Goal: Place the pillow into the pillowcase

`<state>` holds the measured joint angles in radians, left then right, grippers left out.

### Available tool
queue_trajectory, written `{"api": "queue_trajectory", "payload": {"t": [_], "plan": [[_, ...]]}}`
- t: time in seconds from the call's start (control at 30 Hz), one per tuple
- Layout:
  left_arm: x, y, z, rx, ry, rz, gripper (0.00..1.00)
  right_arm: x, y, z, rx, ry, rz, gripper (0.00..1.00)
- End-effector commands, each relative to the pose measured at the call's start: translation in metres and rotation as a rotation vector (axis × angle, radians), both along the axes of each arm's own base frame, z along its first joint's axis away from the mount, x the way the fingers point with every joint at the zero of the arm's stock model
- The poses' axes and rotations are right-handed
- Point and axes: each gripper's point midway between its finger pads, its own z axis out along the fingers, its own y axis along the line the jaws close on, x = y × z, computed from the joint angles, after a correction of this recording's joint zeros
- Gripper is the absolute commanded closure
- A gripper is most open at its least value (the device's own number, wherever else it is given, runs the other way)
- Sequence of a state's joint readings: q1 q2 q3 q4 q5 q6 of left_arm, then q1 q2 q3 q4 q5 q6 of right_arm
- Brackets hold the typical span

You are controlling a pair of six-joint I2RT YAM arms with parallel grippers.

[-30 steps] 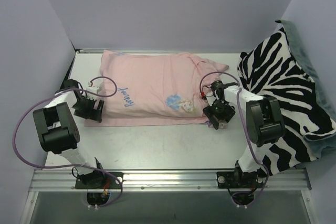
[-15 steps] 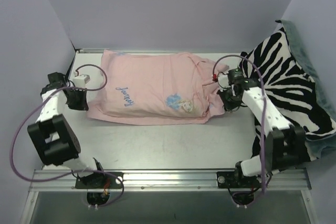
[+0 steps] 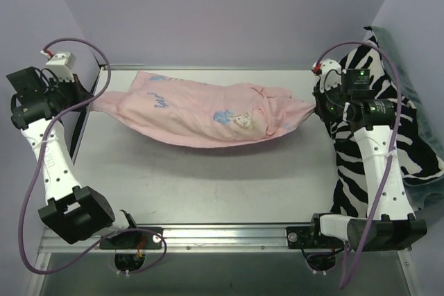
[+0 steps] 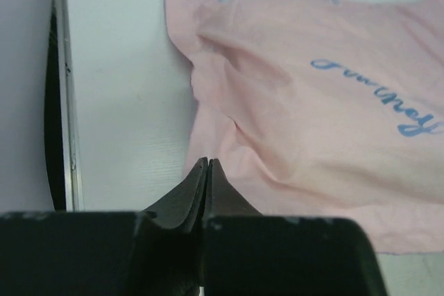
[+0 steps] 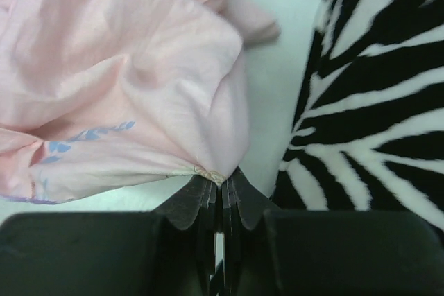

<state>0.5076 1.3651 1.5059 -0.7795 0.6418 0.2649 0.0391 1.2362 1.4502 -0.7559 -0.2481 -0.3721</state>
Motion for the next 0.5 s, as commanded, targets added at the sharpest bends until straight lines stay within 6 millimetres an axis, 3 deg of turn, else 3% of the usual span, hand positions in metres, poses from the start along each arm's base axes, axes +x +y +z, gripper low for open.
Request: {"api": "queue_trajectory", "payload": {"t": [0.0, 0.03, 0.13, 0.17, 0.27, 0.33, 0.4, 0.43, 0.47], "plan": [[-0.014, 0.006, 0.103, -0.004, -0.27, 0.072, 1.0, -0.004, -0.022, 0.091, 0.052, -0.255, -0.101, 1.0], [-0.023, 0.025, 0.124, -0.015, -0.33, 0.149, 1.0, -0.008, -0.024, 0.105, 0.066, -0.292, -0.109, 1.0], [-0.052, 0.039, 0.174, -0.009, -0.469, 0.237, 1.0, -0.033, -0.038, 0.153, 0.058, -0.441, -0.163, 1.0], [-0.067, 0.052, 0.191, 0.019, -0.51, 0.293, 1.0, -0.039, -0.038, 0.167, 0.053, -0.489, -0.166, 1.0], [-0.079, 0.061, 0.217, 0.033, -0.577, 0.332, 1.0, -0.057, -0.042, 0.197, 0.031, -0.602, -0.187, 1.0], [-0.074, 0.061, 0.222, 0.022, -0.602, 0.304, 1.0, -0.054, -0.042, 0.199, 0.024, -0.605, -0.18, 1.0], [-0.053, 0.046, 0.196, -0.044, -0.548, 0.184, 1.0, -0.04, -0.041, 0.182, 0.039, -0.548, -0.175, 1.0], [-0.05, 0.019, 0.171, -0.03, -0.486, -0.001, 0.99, -0.035, -0.038, 0.172, 0.048, -0.518, -0.157, 1.0], [-0.046, 0.005, 0.144, -0.012, -0.428, -0.086, 0.78, -0.032, -0.035, 0.163, 0.056, -0.489, -0.138, 1.0]]}}
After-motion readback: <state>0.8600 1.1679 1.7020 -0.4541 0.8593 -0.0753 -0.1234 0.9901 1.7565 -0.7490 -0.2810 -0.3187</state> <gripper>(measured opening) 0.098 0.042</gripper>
